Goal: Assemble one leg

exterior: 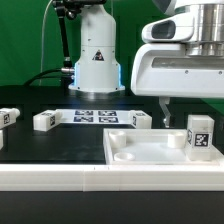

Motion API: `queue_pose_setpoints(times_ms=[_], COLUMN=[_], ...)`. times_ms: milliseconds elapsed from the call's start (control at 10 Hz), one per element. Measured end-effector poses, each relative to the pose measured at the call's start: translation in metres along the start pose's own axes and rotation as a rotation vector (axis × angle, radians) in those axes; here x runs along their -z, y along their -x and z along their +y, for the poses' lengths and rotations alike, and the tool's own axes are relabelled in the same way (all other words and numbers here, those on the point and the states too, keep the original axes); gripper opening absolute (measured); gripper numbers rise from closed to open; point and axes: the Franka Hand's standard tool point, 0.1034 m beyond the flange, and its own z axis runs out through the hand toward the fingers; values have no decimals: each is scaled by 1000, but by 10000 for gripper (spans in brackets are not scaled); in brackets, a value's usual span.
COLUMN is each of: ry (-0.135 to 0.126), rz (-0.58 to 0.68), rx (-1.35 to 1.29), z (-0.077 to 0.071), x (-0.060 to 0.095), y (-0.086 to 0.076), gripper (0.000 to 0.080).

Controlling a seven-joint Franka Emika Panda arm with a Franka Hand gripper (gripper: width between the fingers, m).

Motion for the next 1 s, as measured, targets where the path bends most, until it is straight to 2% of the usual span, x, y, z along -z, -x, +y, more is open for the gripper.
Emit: queue_pose_setpoints(times_ms=[200,300,400,500,600,700,1000], ry=[0,0,0,0,-7,-2,29], rz=[0,0,0,0,-2,-1,29], rx=[-21,-27,-47,-48,-183,-299,-557], z=[0,0,0,0,1,3,19], x=[0,0,0,0,0,0,0], y=[0,0,0,0,0,1,3], gripper=[385,385,290,290,290,290,297])
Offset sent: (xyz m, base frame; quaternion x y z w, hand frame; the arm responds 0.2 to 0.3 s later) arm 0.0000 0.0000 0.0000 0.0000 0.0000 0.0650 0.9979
